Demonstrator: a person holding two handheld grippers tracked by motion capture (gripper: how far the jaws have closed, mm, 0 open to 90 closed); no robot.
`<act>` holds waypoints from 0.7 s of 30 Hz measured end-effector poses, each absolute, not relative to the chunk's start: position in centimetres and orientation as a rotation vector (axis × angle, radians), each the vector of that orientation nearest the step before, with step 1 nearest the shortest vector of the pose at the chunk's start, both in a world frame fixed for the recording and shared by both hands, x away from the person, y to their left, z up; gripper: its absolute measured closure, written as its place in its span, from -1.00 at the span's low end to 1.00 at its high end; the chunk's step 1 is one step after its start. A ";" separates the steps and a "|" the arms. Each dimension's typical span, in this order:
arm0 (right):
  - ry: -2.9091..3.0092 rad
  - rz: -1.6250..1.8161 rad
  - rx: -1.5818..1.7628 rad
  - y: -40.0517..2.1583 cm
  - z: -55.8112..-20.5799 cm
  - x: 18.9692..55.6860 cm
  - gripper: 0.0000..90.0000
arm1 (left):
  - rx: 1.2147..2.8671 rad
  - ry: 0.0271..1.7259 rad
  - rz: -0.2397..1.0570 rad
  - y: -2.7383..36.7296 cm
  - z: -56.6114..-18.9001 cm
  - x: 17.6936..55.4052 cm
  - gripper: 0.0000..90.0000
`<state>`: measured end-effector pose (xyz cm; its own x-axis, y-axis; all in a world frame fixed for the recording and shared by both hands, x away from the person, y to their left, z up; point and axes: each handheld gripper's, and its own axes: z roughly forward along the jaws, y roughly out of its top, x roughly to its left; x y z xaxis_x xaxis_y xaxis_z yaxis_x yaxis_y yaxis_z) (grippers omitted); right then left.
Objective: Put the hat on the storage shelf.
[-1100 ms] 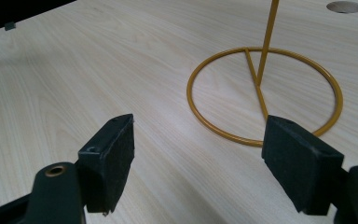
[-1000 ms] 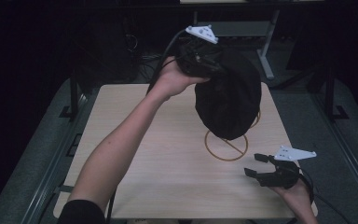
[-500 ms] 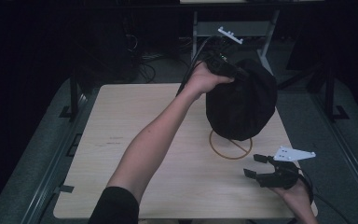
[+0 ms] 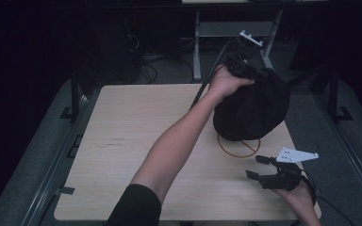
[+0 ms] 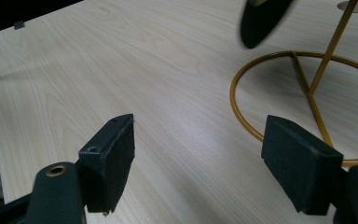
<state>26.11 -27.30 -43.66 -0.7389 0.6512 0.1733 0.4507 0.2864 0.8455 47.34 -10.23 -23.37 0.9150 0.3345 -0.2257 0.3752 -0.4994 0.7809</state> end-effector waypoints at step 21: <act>2.334 1.429 1.013 -27.3 -43.6 25.9 -0.44 | 2.126 0.482 0.033 -5.8 -21.4 46.0 0.03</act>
<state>25.95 -27.30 -43.58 -0.7372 0.6569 0.1584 0.4400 0.2887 0.8503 46.03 -5.80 -21.39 0.9227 0.3516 -0.1584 0.3270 -0.4957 0.8046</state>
